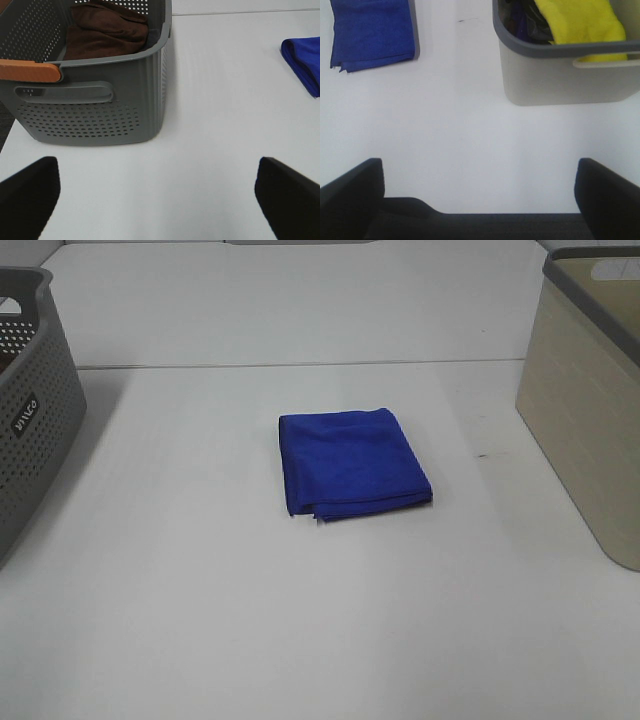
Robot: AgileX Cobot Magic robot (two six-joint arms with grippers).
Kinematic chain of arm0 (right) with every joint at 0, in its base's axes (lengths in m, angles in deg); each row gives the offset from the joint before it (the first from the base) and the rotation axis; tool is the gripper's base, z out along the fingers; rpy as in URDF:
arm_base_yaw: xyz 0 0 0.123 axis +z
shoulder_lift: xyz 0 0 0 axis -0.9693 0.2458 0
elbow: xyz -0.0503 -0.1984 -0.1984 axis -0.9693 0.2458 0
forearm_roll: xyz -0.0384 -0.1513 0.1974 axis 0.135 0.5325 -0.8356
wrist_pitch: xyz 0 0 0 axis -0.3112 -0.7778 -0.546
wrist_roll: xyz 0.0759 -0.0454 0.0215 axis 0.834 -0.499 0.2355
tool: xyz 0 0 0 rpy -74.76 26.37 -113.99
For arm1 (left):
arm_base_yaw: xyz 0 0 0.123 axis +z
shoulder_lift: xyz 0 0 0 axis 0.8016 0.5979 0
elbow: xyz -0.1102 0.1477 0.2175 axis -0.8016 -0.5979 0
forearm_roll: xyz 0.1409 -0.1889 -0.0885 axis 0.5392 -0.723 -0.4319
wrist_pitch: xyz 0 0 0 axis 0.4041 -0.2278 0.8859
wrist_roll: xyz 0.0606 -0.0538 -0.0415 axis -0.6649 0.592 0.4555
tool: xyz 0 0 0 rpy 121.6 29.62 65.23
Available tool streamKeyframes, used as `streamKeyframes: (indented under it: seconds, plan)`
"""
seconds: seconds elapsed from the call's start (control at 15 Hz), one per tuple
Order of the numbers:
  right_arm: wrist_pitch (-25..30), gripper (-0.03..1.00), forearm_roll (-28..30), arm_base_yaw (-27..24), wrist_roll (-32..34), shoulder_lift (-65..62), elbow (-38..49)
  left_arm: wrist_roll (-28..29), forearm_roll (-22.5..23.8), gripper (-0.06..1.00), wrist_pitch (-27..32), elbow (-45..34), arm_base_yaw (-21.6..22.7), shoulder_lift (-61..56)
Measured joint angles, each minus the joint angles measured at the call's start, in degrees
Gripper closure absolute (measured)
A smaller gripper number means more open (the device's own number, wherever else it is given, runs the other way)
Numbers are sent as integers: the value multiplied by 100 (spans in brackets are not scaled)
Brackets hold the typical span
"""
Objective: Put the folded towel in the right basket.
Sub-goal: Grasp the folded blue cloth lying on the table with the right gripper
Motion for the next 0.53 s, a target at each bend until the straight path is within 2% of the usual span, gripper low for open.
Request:
streamKeyframes:
  seconds: [0.27, 0.4, 0.53]
  plan:
    - [11, -2, -350, 0, 11, 1604, -1020, 0, 0, -4, 0, 0, 0, 0]
    - [17, -2, -791, 0, 11, 2269, -1346, 0, 0, -4, 0, 0, 0, 0]
    - [-298, -2, -1243, 0, -57, 2962, -1639, 0, 0, -4, 0, 0, 0, 0]
